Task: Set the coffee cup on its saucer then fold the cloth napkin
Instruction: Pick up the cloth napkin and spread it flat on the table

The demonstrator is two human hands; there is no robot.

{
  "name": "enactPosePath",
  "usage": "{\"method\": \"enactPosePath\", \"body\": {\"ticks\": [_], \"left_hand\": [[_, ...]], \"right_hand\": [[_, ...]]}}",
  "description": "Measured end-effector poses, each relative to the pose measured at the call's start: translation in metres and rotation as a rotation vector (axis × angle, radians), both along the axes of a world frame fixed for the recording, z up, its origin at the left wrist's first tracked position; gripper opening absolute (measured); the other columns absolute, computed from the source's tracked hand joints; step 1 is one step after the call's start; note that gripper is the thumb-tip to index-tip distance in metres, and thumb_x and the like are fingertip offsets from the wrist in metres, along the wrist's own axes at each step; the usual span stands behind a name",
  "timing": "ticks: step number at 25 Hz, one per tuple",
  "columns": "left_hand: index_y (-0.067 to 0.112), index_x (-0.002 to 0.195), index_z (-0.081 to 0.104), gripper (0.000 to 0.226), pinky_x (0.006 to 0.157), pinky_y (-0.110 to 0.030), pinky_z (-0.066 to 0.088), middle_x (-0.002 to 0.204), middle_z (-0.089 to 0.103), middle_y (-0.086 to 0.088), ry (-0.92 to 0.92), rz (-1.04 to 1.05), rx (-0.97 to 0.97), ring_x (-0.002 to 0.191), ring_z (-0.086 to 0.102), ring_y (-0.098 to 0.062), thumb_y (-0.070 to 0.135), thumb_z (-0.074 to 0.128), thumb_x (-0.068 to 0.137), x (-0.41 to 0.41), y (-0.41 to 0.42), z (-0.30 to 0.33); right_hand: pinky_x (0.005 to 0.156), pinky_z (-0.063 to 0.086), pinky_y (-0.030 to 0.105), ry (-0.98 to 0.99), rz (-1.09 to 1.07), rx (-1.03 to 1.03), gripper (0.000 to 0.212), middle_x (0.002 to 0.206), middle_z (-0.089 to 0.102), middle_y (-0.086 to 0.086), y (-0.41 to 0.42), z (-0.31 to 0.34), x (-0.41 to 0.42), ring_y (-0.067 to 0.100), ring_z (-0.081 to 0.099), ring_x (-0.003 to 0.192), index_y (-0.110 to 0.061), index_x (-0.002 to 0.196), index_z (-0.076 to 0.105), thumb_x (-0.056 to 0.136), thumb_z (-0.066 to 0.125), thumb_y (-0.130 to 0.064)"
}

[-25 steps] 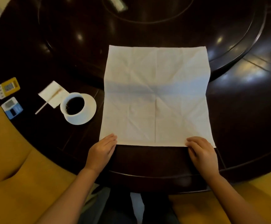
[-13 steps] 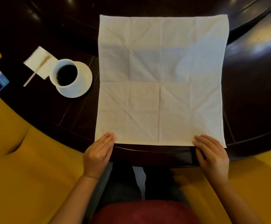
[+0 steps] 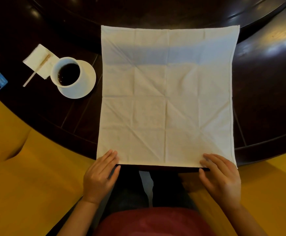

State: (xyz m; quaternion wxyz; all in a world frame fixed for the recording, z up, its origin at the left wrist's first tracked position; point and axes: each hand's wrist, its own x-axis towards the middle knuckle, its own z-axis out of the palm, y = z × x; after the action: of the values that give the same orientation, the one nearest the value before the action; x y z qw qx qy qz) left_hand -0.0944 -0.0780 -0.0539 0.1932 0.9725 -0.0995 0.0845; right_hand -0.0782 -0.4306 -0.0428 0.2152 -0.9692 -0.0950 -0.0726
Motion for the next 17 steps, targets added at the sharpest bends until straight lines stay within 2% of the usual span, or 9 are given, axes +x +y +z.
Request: {"method": "enactPosePath", "body": {"ticks": [2, 4, 6, 7, 9, 12, 17], "left_hand": [[0.008, 0.133, 0.049, 0.046, 0.109, -0.043, 0.028, 0.14, 0.045, -0.012, 0.078, 0.07, 0.014, 0.134, 0.037, -0.024, 0.03, 0.043, 0.093, 0.018, -0.024, 0.007], [0.017, 0.148, 0.018, 0.062, 0.113, -0.051, 0.008, 0.154, 0.021, -0.011, 0.18, 0.086, 0.098, 0.143, 0.012, -0.025, 0.036, 0.035, 0.092, 0.049, -0.064, 0.012], [0.025, 0.149, -0.001, 0.066, 0.11, -0.056, 0.001, 0.157, 0.007, -0.007, 0.208, 0.019, 0.218, 0.144, -0.001, -0.023, 0.041, 0.028, 0.092, 0.077, -0.104, 0.005], [0.028, 0.149, -0.004, 0.065, 0.11, -0.058, 0.002, 0.157, 0.005, -0.005, 0.22, -0.009, 0.275, 0.144, -0.003, -0.022, 0.042, 0.026, 0.092, 0.086, -0.118, 0.0], [0.031, 0.148, 0.004, 0.062, 0.109, -0.06, 0.005, 0.157, 0.008, -0.005, 0.27, -0.016, 0.335, 0.144, 0.001, -0.022, 0.045, 0.025, 0.092, 0.096, -0.125, -0.012], [0.031, 0.148, 0.014, 0.062, 0.109, -0.058, 0.005, 0.158, 0.011, -0.004, 0.332, 0.023, 0.318, 0.144, 0.006, -0.021, 0.049, 0.026, 0.09, 0.1, -0.095, -0.018], [0.02, 0.15, 0.004, 0.067, 0.113, -0.054, -0.001, 0.158, 0.004, -0.006, 0.385, 0.305, 0.298, 0.144, -0.003, -0.017, 0.05, 0.017, 0.092, 0.101, -0.024, -0.011]], "right_hand": [[0.099, 0.038, 0.051, 0.043, -0.039, -0.055, 0.041, 0.128, 0.056, 0.016, 0.02, 0.006, 0.016, 0.034, 0.048, 0.121, -0.007, 0.12, 0.059, 0.089, 0.046, -0.029], [0.111, 0.015, 0.052, 0.115, -0.043, -0.146, 0.053, 0.149, 0.03, 0.013, 0.051, 0.004, 0.041, 0.03, 0.022, 0.139, -0.015, 0.142, 0.032, 0.092, 0.034, -0.034], [0.113, 0.003, 0.05, 0.174, -0.015, -0.211, 0.057, 0.155, 0.012, 0.008, 0.081, -0.006, 0.061, 0.025, 0.006, 0.143, -0.018, 0.147, 0.015, 0.095, 0.025, -0.037], [0.113, 0.003, 0.05, 0.202, -0.003, -0.234, 0.056, 0.156, 0.01, 0.008, 0.092, -0.013, 0.068, 0.023, 0.004, 0.143, -0.019, 0.148, 0.014, 0.095, 0.024, -0.037], [0.114, 0.005, 0.048, 0.249, 0.007, -0.266, 0.057, 0.156, 0.012, 0.006, 0.094, -0.023, 0.074, 0.021, 0.004, 0.143, -0.02, 0.148, 0.014, 0.095, 0.025, -0.04], [0.114, 0.003, 0.045, 0.275, -0.022, -0.305, 0.061, 0.155, 0.01, 0.003, 0.065, -0.028, 0.078, 0.019, 0.004, 0.143, -0.021, 0.148, 0.012, 0.093, 0.023, -0.045], [0.115, 0.007, 0.045, 0.348, -0.268, -0.275, 0.068, 0.156, 0.01, 0.009, -0.002, -0.02, 0.084, 0.018, 0.002, 0.142, -0.011, 0.147, 0.006, 0.092, 0.015, -0.05]]}}
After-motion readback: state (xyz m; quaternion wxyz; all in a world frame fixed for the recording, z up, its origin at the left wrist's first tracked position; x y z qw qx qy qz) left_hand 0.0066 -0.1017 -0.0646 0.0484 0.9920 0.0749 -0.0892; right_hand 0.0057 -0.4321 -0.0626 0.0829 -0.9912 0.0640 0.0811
